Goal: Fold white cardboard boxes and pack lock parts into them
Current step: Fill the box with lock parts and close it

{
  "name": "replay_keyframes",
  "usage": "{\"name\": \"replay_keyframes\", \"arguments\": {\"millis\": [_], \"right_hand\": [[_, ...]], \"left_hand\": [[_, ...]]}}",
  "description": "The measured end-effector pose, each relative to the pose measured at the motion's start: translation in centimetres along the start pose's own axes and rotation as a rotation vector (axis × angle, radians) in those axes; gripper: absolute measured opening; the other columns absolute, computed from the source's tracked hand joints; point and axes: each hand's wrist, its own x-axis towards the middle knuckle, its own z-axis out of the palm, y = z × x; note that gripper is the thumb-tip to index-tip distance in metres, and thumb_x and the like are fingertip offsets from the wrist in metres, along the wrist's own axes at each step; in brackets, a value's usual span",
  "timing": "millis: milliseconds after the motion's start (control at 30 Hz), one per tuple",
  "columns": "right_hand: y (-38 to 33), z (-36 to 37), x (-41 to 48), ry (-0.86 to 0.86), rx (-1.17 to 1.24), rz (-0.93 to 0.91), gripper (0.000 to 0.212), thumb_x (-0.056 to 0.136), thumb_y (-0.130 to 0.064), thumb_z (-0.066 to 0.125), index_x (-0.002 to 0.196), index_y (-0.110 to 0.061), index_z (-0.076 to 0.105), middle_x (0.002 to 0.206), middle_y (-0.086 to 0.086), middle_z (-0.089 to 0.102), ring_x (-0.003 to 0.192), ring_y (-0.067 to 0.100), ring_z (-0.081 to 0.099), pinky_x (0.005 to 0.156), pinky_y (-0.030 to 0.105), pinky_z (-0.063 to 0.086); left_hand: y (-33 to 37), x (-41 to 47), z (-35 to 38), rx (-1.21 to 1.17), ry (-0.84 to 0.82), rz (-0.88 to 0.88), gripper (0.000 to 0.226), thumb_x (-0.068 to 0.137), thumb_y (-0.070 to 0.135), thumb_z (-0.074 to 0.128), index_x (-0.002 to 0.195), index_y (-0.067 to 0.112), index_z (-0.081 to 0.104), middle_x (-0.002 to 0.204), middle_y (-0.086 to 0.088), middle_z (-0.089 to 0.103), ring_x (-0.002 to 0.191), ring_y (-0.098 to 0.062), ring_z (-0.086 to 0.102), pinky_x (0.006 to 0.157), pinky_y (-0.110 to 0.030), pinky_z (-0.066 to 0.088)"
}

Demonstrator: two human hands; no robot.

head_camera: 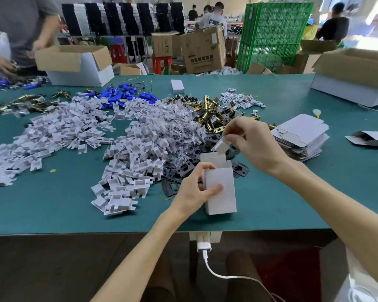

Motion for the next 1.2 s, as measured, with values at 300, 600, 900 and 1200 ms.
{"name": "replay_keyframes", "arguments": {"millis": [300, 600, 900, 1200], "right_hand": [[0.2, 0.7, 0.9, 0.038, 0.021, 0.055, 0.009, 0.092, -0.002, 0.070, 0.093, -0.012, 0.070, 0.086, -0.004, 0.069, 0.078, 0.004, 0.062, 0.070, 0.010, 0.046], [0.1, 0.2, 0.6, 0.162, 0.210, 0.150, 0.008, 0.093, -0.003, 0.069, 0.094, -0.010, 0.069, 0.080, 0.000, 0.069, 0.065, 0.009, 0.063, 0.063, 0.016, 0.049], [0.9, 0.9, -0.5, 0.140, 0.239, 0.196, 0.008, 0.092, -0.004, 0.071, 0.094, -0.012, 0.071, 0.082, 0.002, 0.072, 0.073, 0.021, 0.069, 0.073, 0.039, 0.061], [1.3, 2.1, -2.1, 0.097, 0.266, 0.154, 0.007, 0.094, -0.002, 0.069, 0.095, -0.010, 0.069, 0.083, -0.002, 0.071, 0.068, 0.000, 0.064, 0.068, 0.017, 0.052]], "left_hand": [[0.9, 0.8, -0.8, -0.572, 0.178, -0.231, 0.027, 0.094, 0.012, 0.075, 0.109, 0.017, 0.053, 0.113, -0.014, 0.066, 0.097, -0.022, 0.071, 0.071, -0.041, 0.064], [1.9, 1.0, 1.3, -1.401, 0.266, -0.486, 0.048, 0.104, 0.013, 0.059, 0.147, -0.004, 0.046, 0.131, -0.021, 0.048, 0.049, -0.013, 0.058, 0.052, -0.026, 0.059], [0.4, 0.2, 1.9, -0.664, 0.179, -0.313, 0.030, 0.103, 0.021, 0.064, 0.128, 0.008, 0.056, 0.121, -0.015, 0.066, 0.101, -0.022, 0.070, 0.073, -0.033, 0.063], [0.1, 0.2, 0.0, 0.110, 0.117, 0.087, 0.021, 0.099, 0.025, 0.072, 0.113, 0.028, 0.057, 0.110, -0.001, 0.063, 0.098, -0.023, 0.063, 0.086, -0.039, 0.056]]}}
